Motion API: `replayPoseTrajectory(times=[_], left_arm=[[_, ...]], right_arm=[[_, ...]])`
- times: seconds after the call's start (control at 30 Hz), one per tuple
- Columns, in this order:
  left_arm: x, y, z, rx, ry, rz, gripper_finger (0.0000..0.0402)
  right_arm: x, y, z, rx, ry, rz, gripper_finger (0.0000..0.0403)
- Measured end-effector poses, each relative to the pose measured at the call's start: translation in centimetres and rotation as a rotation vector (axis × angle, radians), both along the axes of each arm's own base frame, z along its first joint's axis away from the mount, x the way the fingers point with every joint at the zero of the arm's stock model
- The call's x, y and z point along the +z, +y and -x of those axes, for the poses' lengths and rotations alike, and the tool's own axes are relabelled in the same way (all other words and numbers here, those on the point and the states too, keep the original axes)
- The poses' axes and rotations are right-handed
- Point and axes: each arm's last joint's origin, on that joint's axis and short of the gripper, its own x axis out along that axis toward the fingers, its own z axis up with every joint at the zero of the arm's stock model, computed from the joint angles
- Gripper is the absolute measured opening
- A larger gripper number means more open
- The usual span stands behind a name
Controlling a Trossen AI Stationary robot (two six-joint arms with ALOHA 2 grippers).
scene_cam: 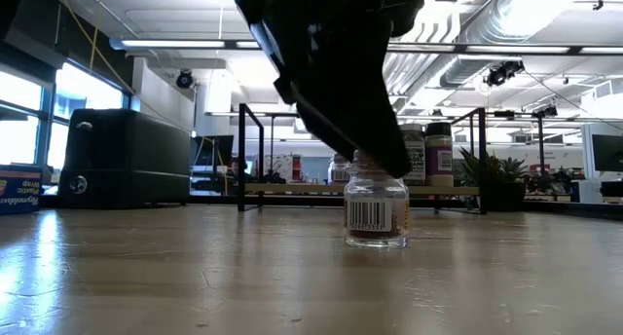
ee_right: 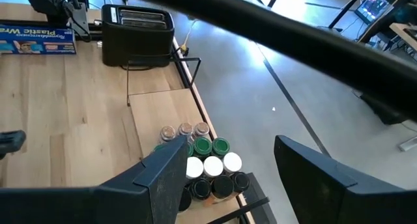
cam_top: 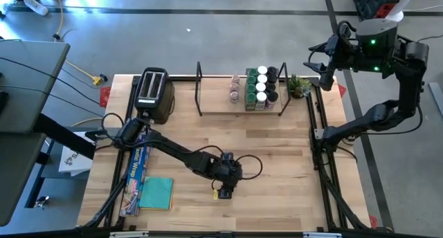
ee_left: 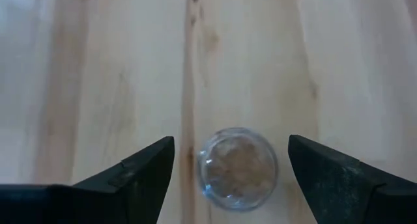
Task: Shelf spices
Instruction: Put the brown spice bottle on the shelf and align with the other brown spice bottles
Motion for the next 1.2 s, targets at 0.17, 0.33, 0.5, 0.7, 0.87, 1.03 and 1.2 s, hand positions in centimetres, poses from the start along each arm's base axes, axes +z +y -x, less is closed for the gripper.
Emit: replayPoseTrajectory(times=[0.17, 0.33, 0.5, 0.7, 0.87, 1.03, 1.2], left_arm=[[-0.4, 0.0, -0.1, -0.009, 0.014, 0.034, 0.0293], [-0.4, 0.0, -0.2, 0.000, 0.012, 0.054, 0.0256], [-0.3, 0.2, -0.4, 0.024, -0.003, 0.077, 0.0185], [1.0, 2.1, 0.4, 0.135, 0.071, 0.081, 0.0116], [3.5, 5.6, 1.4, 0.238, 0.102, 0.015, 0.0103], [6.4, 10.8, 1.3, 0.388, 0.024, 0.058, 0.0098], [7.4, 16.5, 1.2, 0.525, -0.031, 0.087, 0.0081]], right_arm=[[0.0, 0.0, 0.0, -0.016, -0.001, 0.001, 0.0224], [0.1, -0.1, -0.1, -0.025, -0.005, 0.013, 0.0224], [0.2, -0.3, -0.5, -0.016, -0.010, 0.032, 0.0224], [0.1, -0.6, -1.0, -0.005, 0.003, 0.048, 0.0224], [0.0, -0.8, -1.5, 0.006, 0.024, 0.058, 0.0224], [-0.1, -1.1, -2.1, 0.011, 0.035, 0.060, 0.0224], [-0.3, -1.3, -2.5, 0.011, 0.043, 0.055, 0.0224]])
